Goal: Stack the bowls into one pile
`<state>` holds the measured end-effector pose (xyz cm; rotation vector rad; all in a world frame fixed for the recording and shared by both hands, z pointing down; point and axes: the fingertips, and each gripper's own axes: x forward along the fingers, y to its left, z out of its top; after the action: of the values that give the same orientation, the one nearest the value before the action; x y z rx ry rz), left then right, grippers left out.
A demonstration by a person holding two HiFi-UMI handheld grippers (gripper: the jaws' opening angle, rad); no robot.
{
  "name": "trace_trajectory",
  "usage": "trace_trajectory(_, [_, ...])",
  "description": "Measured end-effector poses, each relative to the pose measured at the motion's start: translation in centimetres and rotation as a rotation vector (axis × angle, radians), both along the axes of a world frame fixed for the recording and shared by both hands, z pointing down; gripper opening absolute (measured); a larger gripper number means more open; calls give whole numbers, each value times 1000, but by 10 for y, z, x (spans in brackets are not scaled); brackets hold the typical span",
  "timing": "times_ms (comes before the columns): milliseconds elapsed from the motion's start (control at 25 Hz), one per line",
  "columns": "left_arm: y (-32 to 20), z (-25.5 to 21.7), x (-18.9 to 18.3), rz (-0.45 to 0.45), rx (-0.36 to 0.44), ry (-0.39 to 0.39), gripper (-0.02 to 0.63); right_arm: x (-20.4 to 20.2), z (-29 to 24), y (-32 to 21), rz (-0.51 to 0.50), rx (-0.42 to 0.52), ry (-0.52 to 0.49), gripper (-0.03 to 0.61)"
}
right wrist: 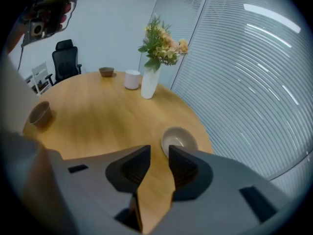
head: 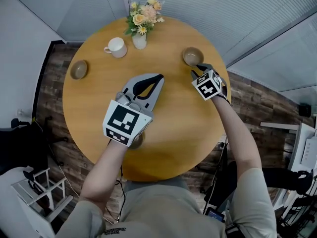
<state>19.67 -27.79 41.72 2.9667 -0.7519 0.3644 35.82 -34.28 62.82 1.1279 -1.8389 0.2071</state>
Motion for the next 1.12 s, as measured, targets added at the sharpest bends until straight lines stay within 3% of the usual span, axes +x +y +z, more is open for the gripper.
trace_trajectory(240, [-1, 30, 7, 15, -53, -32, 20, -2, 29, -12, -2, -32, 47, 117])
trace_trajectory(520, [-2, 56, -3, 15, -87, -70, 20, 5, 63, -26, -36, -69, 171, 117])
trace_trajectory(800, [-2, 70, -18, -8, -113, -74, 20, 13, 77, -33, -91, -31, 287, 80])
trace_trajectory(1120, [-1, 74, -33, -35, -127, -70, 20, 13, 71, -34, -69, -23, 290, 34])
